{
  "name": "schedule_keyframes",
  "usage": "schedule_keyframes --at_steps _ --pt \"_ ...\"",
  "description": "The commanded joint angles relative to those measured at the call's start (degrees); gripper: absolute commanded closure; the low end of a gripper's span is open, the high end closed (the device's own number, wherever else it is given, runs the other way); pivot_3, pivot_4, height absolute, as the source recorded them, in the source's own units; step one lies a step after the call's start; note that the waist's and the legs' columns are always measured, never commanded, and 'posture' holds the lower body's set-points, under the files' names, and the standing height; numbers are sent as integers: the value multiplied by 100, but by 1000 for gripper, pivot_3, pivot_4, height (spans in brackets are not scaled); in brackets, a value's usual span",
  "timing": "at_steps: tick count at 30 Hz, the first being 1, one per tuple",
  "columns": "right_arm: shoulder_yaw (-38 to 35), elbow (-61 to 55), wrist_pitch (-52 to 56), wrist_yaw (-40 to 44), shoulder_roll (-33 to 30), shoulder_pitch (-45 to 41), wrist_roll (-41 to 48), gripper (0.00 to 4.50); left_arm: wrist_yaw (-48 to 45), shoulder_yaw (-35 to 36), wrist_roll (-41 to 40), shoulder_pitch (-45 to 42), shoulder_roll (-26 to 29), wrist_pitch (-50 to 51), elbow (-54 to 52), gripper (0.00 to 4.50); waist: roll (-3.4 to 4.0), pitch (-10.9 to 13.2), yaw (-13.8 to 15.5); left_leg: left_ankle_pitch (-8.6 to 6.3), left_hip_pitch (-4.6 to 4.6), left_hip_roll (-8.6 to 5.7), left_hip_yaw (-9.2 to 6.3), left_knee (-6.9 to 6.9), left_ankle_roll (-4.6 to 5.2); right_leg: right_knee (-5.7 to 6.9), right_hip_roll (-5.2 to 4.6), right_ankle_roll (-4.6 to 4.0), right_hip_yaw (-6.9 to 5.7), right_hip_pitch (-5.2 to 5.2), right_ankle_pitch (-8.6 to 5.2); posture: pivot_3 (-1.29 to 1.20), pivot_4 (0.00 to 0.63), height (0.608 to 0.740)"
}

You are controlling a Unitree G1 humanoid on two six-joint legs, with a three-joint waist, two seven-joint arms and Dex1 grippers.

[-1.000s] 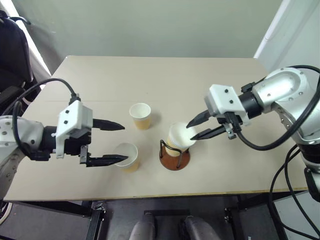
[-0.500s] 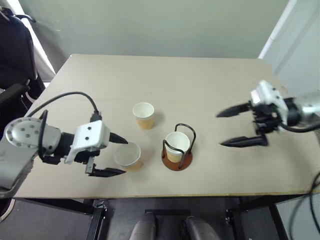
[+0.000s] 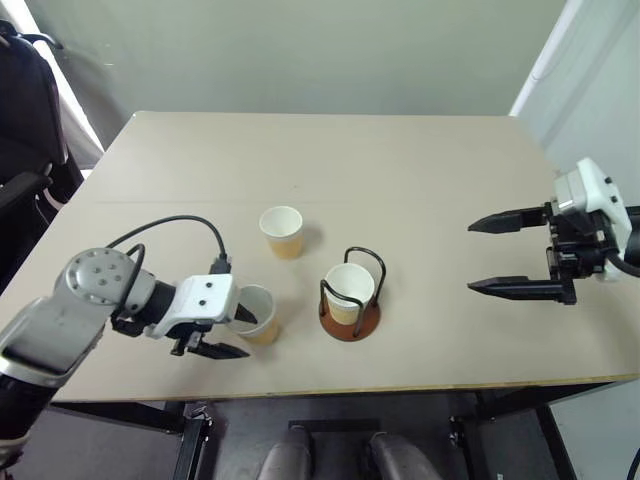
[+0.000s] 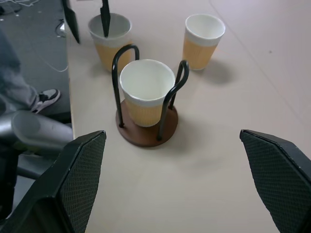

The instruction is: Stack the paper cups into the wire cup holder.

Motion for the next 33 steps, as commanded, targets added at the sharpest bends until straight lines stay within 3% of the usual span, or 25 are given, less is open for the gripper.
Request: schedule_keyframes --at_steps 1,4,15,20,25,33 --pt "-588 -127 73 -53 -130 144 314 0 -81 -29 111 -232 -89 -181 78 3483 -1 0 4 0 -3 0 0 0 0 0 0 0 0 -3 0 0 150 740" --pt "-1241 -307 321 -99 14 283 1054 0 -218 -57 99 -383 -189 -250 201 4482 0 0 18 -2 -8 -1 0 1 3 -2 0 8 0 -2 -3 0 150 740" --pt "-1879 -751 487 -461 19 622 2125 0 -703 163 -423 -745 -271 13 207 4482 0 0 12 -7 -11 -2 0 21 12 0 1 22 1 3 -10 0 150 740" --pt "-2002 -796 527 -771 -36 427 2685 0 -1092 331 -1194 -1967 -242 414 598 4482 -1 0 28 -3 -16 -4 -2 33 18 1 1 29 1 6 -5 0 150 740" --pt "-2034 -924 416 -907 -41 682 2593 0 -1136 -448 -1666 -4235 -593 -31 1834 4482 -6 1 72 -1 -23 -10 -11 42 23 -2 -3 35 1 9 3 0 150 740" --pt "-2271 -1200 413 -1286 -70 924 2804 0 -1136 -1885 -2045 -5380 -1332 -987 2588 4482 16 -6 58 -16 -52 -26 -2 50 52 -7 -22 62 2 -12 -3 0 150 740"
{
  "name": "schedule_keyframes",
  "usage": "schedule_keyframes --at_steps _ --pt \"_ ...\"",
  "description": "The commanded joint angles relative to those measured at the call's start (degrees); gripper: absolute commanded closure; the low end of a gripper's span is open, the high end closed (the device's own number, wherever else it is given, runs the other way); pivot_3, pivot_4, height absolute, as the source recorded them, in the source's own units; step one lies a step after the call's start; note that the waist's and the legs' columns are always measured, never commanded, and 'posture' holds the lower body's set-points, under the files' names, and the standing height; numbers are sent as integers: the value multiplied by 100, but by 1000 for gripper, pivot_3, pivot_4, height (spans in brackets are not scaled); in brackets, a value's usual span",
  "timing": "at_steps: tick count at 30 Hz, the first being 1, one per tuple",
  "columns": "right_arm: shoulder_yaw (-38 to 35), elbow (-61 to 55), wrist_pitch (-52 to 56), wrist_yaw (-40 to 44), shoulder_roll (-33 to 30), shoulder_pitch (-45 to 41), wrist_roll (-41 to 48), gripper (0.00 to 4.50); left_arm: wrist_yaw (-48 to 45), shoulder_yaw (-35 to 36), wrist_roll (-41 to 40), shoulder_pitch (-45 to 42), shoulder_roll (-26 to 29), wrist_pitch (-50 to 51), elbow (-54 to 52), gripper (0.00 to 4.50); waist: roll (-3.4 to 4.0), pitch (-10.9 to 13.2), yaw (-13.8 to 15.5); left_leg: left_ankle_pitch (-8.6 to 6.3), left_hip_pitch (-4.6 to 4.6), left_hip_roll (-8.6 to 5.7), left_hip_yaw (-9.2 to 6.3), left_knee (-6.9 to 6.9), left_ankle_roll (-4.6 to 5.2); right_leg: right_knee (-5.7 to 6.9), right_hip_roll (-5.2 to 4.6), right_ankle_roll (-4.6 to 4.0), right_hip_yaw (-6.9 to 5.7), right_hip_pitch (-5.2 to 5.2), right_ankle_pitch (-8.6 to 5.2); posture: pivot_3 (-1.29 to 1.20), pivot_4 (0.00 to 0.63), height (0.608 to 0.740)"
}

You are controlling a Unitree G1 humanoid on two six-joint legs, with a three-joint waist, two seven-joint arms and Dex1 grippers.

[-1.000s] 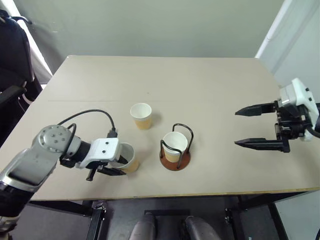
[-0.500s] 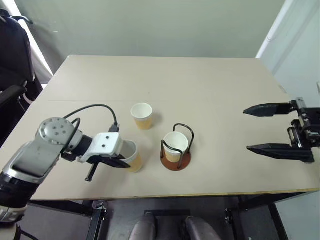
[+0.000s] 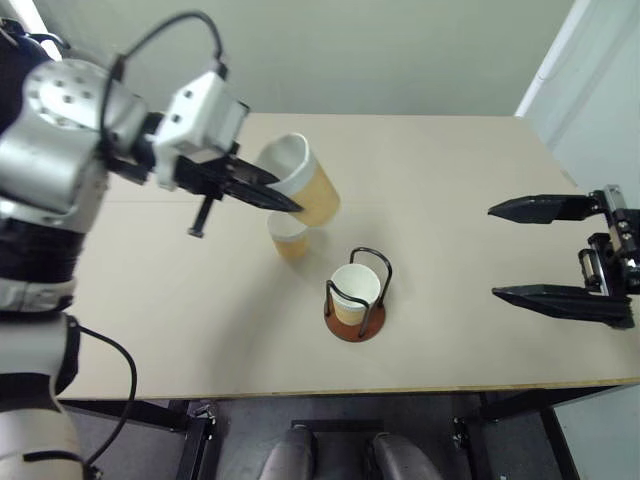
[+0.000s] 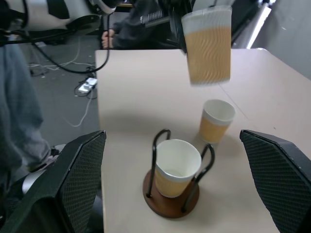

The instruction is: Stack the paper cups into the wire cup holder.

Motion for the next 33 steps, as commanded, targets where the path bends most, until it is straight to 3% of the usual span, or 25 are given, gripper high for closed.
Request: schedule_keyframes --at_steps 1,13,20,28,31,33 --pt "-413 -187 -13 -197 -118 22 298 0 -215 -516 -306 -506 -187 -532 99 4482 -2 1 4 -2 -7 0 2 4 3 -1 0 8 0 -2 -2 0 150 740" --pt "-894 -515 191 -722 -305 482 665 0 -215 -1984 -632 -1008 -343 -1654 466 4482 1 3 11 -51 -35 -8 12 93 53 -3 -10 56 6 14 -30 0 150 740" --pt "-950 -613 191 -966 -320 573 818 0 -215 -2394 -632 -1036 -352 -1947 436 4482 1 3 15 -54 -37 -11 13 100 59 -2 -14 63 6 16 -28 0 150 740" --pt "-1343 -706 268 -975 -369 882 937 0 -215 -2375 -182 -937 -719 -2005 496 4482 0 3 36 -58 -43 -18 16 106 65 -2 -21 73 6 15 -31 0 150 740" --pt "-1427 -722 256 -980 -378 964 975 0 -215 -2338 80 -938 -827 -2094 667 3829 1 3 36 -59 -44 -20 20 106 68 -2 -24 77 6 15 -32 0 150 740" --pt "-1410 -724 235 -1002 -379 986 965 0 -215 -2322 175 -938 -867 -2145 752 3133 0 3 35 -59 -44 -20 20 107 68 -2 -23 77 6 15 -32 0 150 740"
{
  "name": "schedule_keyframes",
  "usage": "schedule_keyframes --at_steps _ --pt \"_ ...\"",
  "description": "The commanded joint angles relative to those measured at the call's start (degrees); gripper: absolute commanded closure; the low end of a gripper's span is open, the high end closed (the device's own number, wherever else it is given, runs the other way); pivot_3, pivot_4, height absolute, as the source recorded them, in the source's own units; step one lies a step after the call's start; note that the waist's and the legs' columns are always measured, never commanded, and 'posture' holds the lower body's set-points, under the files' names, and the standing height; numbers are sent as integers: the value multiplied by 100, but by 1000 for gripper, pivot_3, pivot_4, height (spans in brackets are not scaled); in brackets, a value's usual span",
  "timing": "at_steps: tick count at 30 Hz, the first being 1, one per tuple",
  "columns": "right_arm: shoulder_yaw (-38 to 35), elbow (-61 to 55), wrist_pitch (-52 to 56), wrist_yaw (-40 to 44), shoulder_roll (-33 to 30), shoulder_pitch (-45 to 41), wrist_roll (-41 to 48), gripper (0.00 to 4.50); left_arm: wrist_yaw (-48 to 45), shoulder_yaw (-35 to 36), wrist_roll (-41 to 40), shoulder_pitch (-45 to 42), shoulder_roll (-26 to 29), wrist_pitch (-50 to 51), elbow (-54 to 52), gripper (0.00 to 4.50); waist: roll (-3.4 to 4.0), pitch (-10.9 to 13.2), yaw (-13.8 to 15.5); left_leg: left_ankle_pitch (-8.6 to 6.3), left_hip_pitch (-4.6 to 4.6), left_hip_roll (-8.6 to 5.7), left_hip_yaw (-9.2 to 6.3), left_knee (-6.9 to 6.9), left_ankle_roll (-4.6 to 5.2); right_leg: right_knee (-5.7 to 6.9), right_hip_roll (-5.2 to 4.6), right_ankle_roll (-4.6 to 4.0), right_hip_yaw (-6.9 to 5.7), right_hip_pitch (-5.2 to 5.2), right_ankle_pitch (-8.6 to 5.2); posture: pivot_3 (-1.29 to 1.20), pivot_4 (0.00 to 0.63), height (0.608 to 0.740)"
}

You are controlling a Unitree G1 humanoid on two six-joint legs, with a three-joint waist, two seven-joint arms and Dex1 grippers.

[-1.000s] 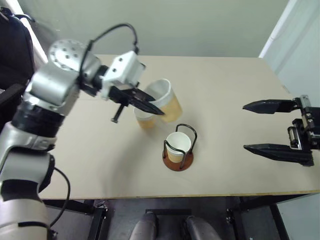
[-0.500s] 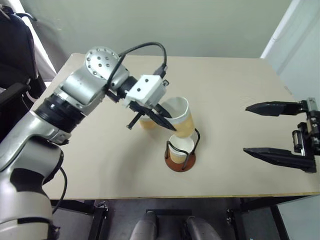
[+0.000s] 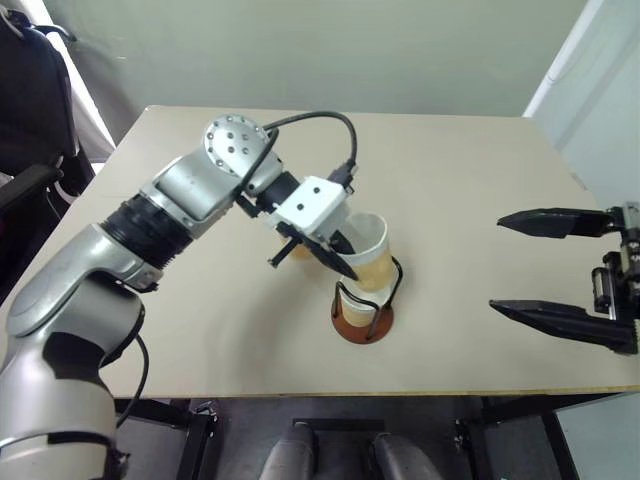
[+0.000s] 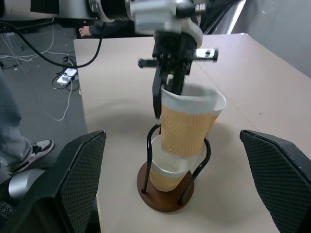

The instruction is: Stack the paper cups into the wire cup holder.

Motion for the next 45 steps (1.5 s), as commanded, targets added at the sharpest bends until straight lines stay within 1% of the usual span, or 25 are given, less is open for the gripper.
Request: schedule_keyframes --at_steps 1,4,5,6,7,9,12,16,18,20,23,25,27,29,31,32,33,38,40,41,42,43,45 --pt "-198 -42 -59 -77 -90 24 80 0 -200 164 158 -95 -42 -155 133 2827 0 0 0 0 0 0 0 0 0 0 0 0 0 0 0 0 150 740" --pt "-79 -22 -127 -124 -98 1 39 0 -200 202 277 -101 -128 -263 299 1723 0 0 2 0 0 0 1 2 0 1 0 1 0 0 0 0 150 740" --pt "-37 -12 -150 -133 -99 -7 19 0 -200 223 307 -102 -160 -293 357 1450 0 0 3 0 0 0 1 2 0 1 -1 2 0 0 1 0 150 740" --pt "9 -3 -175 -135 -100 -12 -11 0 -200 298 333 -94 -216 -326 432 1047 0 0 3 0 0 -1 1 4 0 1 -1 2 0 1 1 0 150 740" --pt "52 4 -196 -139 -104 -20 -35 0 -200 389 331 -95 -267 -315 504 686 0 0 3 -1 -1 -1 1 6 1 1 -2 4 0 1 2 0 150 740" --pt "128 31 -236 -136 -113 -45 -75 0 -200 793 313 -159 -424 -131 808 30 0 0 3 -1 -4 -1 1 9 2 1 -2 5 0 0 2 0 150 740" --pt "206 71 -295 -96 -114 -59 -139 0 -141 1414 689 -205 -510 49 1492 30 0 0 1 -2 -5 -1 2 13 4 1 -2 9 0 -1 3 0 150 740" --pt "364 59 -379 -65 -56 -55 -232 0 394 1678 1840 85 -228 -336 2503 30 6 -3 -34 -2 0 0 2 11 4 3 -1 9 1 -2 3 0 150 740" --pt "440 43 -415 -62 -48 -65 -244 0 506 1756 2224 323 -137 -530 2927 30 12 -7 -42 -2 3 1 2 8 4 4 -1 9 1 -3 3 0 150 740" --pt "451 44 -434 -44 -57 -61 -256 0 536 1898 2469 463 -166 -636 3150 30 11 -6 -39 -2 3 1 2 6 4 5 0 10 2 -4 3 0 150 740" --pt "525 129 -473 37 -119 -133 -301 0 784 2096 2695 578 -581 -469 3689 30 7 -5 58 -1 -15 -1 -3 22 7 4 -2 11 -1 -12 3 0 150 740" --pt "544 146 -481 46 -135 -161 -299 0 901 2132 2961 553 -738 -564 3916 30 7 -5 123 -5 -39 -4 -4 47 16 5 -5 20 -2 -23 7 0 150 740" --pt "554 138 -480 41 -142 -173 -295 0 921 2207 3124 507 -920 -619 4122 30 6 -5 128 -14 -59 -8 -3 77 31 5 -9 33 -2 -32 15 0 150 740" --pt "560 125 -473 19 -154 -178 -292 0 1094 2245 3341 443 -1105 -705 4335 30 6 -4 127 -19 -59 -11 13 86 40 2 -19 41 0 -30 20 0 150 740" --pt "562 108 -461 -13 -165 -182 -285 0 1084 2297 3474 413 -1218 -744 4466 394 5 -4 128 -18 -58 -17 18 87 49 1 -24 50 2 -29 25 0 150 740" --pt "558 102 -450 -33 -175 -186 -277 0 1106 2307 3555 409 -1255 -782 4522 627 5 -4 127 -17 -58 -18 18 87 50 2 -25 52 2 -29 26 0 150 740" --pt "553 99 -440 -49 -185 -190 -269 0 1151 2313 3638 406 -1281 -829 4571 960 5 -4 126 -16 -57 -18 20 87 52 2 -25 54 2 -29 27 0 150 740" --pt "487 76 -386 -98 -222 -155 -240 0 1180 2458 3864 359 -1311 -986 4701 2885 5 -4 117 -10 -53 -17 23 85 56 5 -25 57 3 -29 29 0 150 740" --pt "443 80 -361 -89 -235 -140 -232 0 1036 2568 3843 316 -1289 -974 4653 3632 5 -4 118 -9 -53 -17 24 86 56 5 -25 59 3 -28 30 0 150 740" --pt "428 83 -352 -82 -241 -137 -232 0 959 2628 3825 292 -1274 -970 4620 3938 5 -4 118 -8 -54 -18 24 87 57 4 -25 60 3 -28 31 0 150 740" --pt "407 90 -343 -71 -247 -134 -232 0 824 2709 3767 254 -1252 -962 4556 4352 5 -4 118 -8 -55 -18 24 87 57 3 -25 62 4 -28 32 0 150 740" --pt "386 94 -335 -58 -250 -128 -233 0 679 2790 3709 217 -1232 -937 4481 4475 5 -4 118 -9 -55 -20 24 88 57 3 -25 62 5 -28 32 0 150 740" --pt "312 105 -316 -7 -254 -97 -249 0 90 3033 3326 110 -1199 -623 4103 4475 4 -4 118 -9 -57 -20 24 87 57 3 -25 62 5 -30 32 0 150 740"
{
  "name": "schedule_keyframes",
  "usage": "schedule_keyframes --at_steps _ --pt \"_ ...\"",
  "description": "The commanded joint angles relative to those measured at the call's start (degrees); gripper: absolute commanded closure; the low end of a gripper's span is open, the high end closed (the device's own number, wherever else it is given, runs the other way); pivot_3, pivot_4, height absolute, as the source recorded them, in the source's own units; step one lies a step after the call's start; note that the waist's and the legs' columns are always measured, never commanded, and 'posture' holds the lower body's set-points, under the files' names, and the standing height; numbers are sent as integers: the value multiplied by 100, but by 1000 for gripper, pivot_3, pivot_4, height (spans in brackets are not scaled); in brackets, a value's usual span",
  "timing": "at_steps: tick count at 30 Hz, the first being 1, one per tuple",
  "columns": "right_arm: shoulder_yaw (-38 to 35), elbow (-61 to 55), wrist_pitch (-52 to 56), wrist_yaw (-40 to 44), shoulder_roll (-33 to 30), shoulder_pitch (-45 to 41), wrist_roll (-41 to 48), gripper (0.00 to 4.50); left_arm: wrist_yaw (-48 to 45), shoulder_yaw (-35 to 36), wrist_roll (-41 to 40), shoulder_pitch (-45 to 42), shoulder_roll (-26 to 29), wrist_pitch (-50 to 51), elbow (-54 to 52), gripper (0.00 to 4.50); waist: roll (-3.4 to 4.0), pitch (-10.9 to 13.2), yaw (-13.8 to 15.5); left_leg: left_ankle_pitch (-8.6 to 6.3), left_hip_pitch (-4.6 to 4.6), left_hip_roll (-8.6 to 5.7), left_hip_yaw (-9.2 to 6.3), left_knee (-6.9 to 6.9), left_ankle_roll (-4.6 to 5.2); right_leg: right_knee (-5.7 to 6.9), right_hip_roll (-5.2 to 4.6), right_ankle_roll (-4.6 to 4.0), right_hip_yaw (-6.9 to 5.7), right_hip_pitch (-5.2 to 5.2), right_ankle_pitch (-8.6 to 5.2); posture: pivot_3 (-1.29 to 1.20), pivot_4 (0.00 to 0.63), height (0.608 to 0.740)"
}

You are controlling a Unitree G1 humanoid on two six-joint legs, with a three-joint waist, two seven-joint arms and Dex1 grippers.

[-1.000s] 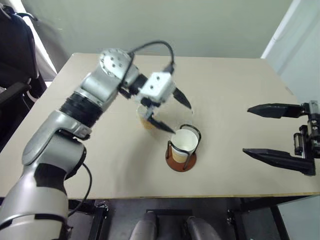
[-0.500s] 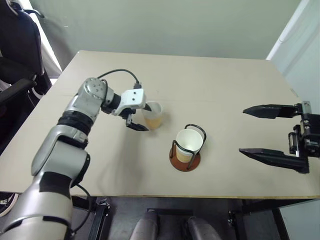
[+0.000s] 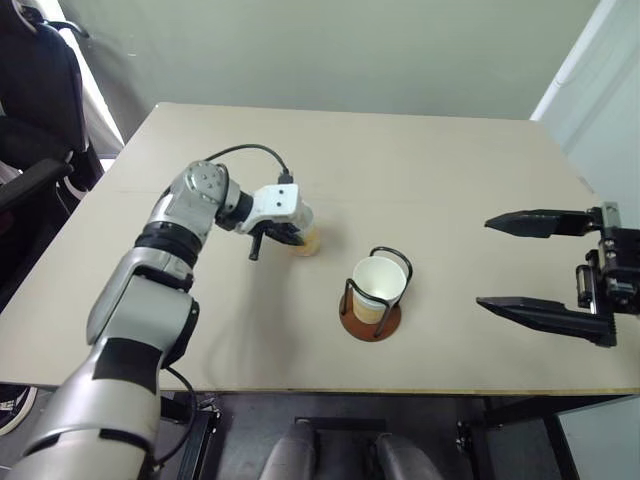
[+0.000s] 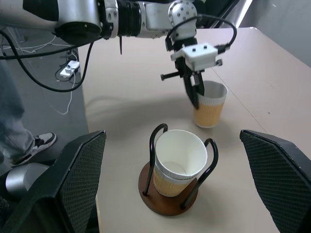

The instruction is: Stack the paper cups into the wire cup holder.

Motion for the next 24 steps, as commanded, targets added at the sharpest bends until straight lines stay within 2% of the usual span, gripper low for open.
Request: schedule_keyframes --at_steps 1,3,4,6,10,12,15,18,24 --pt "-331 -1 2 69 -97 10 28 0 -788 457 -592 -374 106 375 -692 4475 -1 1 2 0 -1 0 0 -1 0 0 0 0 0 -1 0 0 150 740" --pt "-370 10 2 108 -96 37 -2 0 -900 298 -1266 -378 259 914 -1363 4475 -1 1 2 0 -3 0 0 -1 1 -1 0 0 0 -1 0 0 150 740" --pt "-356 31 -27 133 -98 35 -54 0 -900 96 -2016 -444 452 1394 -2115 4475 -2 1 -4 -1 -3 -1 0 -1 1 -3 0 0 1 0 0 0 150 740" --pt "-325 59 -68 164 -96 24 -123 0 -900 -170 -2979 -541 708 1963 -3087 4475 -6 4 -12 -1 -6 0 3 -2 2 -3 0 0 2 -5 0 0 150 740" --pt "-113 99 -177 159 -82 -64 -259 0 -900 -719 -4085 -807 889 2223 -4152 4475 -5 3 0 -3 0 -3 6 -2 5 -5 -5 3 2 2 -2 0 150 740" --pt "-10 106 -222 131 -76 -121 -293 0 -900 -1247 -4524 -816 1152 2079 -4597 4475 -3 2 -6 -4 9 -5 6 -1 6 -4 -9 4 2 9 -2 0 150 740" --pt "21 73 -234 113 -62 -125 -321 0 -900 -1871 -4675 -832 1398 1711 -4803 4475 1 1 -46 -4 26 -4 10 -3 7 4 -11 3 3 19 -2 0 150 740" --pt "-85 22 -188 83 -54 -95 -292 0 -900 -2365 -4459 -890 1437 1256 -4695 4475 1 2 -62 3 29 -2 9 -5 -1 14 -10 -2 2 14 1 0 150 740" --pt "-450 -120 -42 62 -24 83 -186 0 -900 -2723 -4082 -913 1265 752 -4369 4475 2 2 -55 5 14 -4 9 8 2 7 -12 5 2 12 12 0 150 740"
